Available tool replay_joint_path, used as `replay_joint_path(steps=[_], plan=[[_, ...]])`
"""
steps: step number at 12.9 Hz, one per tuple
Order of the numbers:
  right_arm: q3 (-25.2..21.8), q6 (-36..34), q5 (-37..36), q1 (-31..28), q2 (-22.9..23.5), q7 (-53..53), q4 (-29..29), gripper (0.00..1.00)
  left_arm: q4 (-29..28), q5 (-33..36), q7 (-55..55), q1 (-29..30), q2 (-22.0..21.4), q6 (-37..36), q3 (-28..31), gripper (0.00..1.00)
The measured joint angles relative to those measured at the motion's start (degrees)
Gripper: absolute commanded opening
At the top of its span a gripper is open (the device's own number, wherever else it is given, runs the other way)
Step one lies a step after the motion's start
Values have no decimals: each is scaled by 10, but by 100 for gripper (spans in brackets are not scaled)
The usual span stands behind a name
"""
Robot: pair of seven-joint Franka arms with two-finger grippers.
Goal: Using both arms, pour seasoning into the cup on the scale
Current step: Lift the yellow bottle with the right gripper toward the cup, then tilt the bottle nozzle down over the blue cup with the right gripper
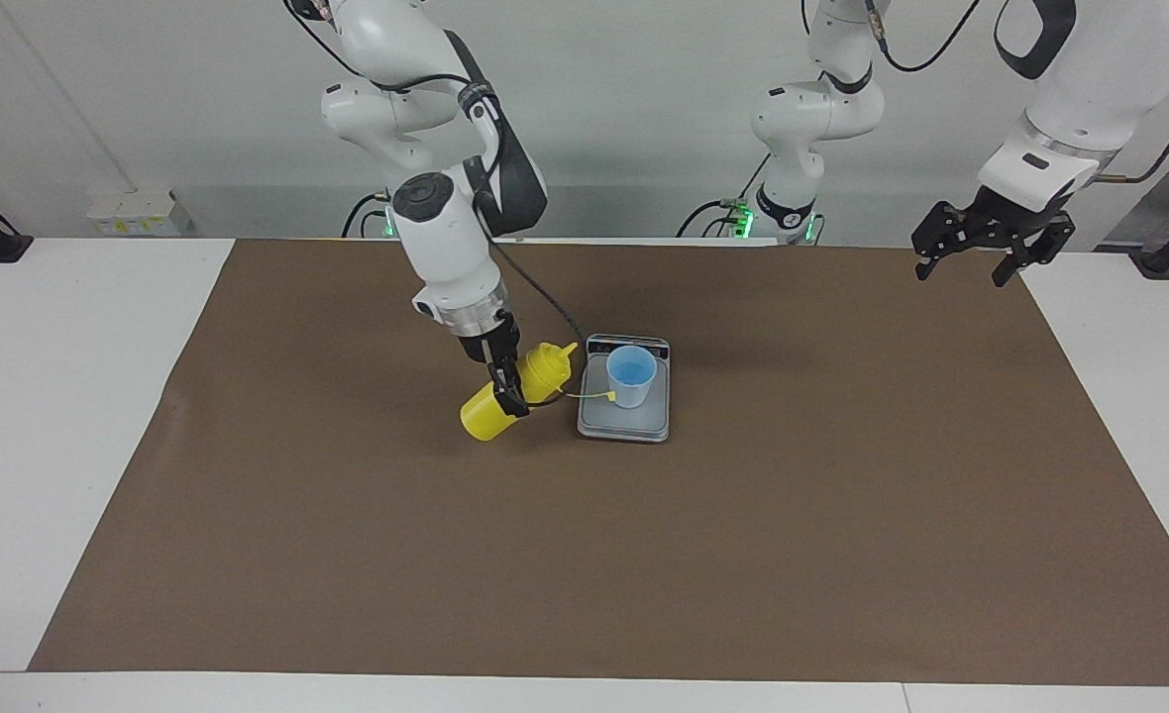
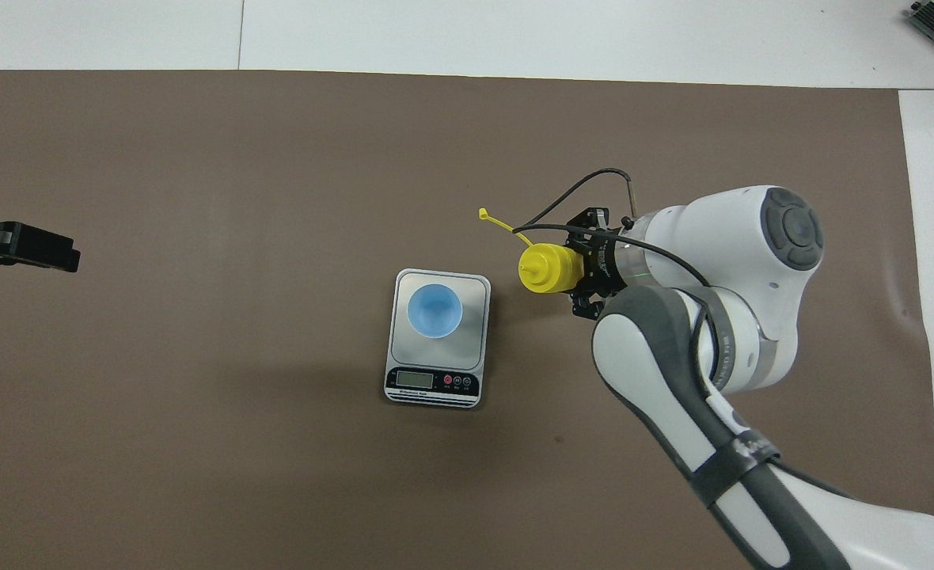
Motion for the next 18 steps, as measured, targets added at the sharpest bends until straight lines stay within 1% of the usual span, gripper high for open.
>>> replay_joint_path(steps=[5,7,9,11,14,16,18], plan=[[0,1,-242,36,6,52,5,0,-1,0,0,0,0,0,-1,100],[0,2,-311,45,8,81,14,0,-1,0,0,0,0,-1,-1,100],[0,2,-382,55,11,142,31,0,-1,0,0,0,0,-1,-1,100],[0,2,-467,74,22,218,49,0,-1,0,0,0,0,-1,-1,100],[0,0,-602,101,54,265,70,0,-1,0,0,0,0,-1,-1,100],[0,-6,-663,116,78,288,94,0,-1,0,0,0,0,-2,-1,100],[0,-22,-697,131,91,307,113,0,-1,0,0,0,0,-2,-1,100]])
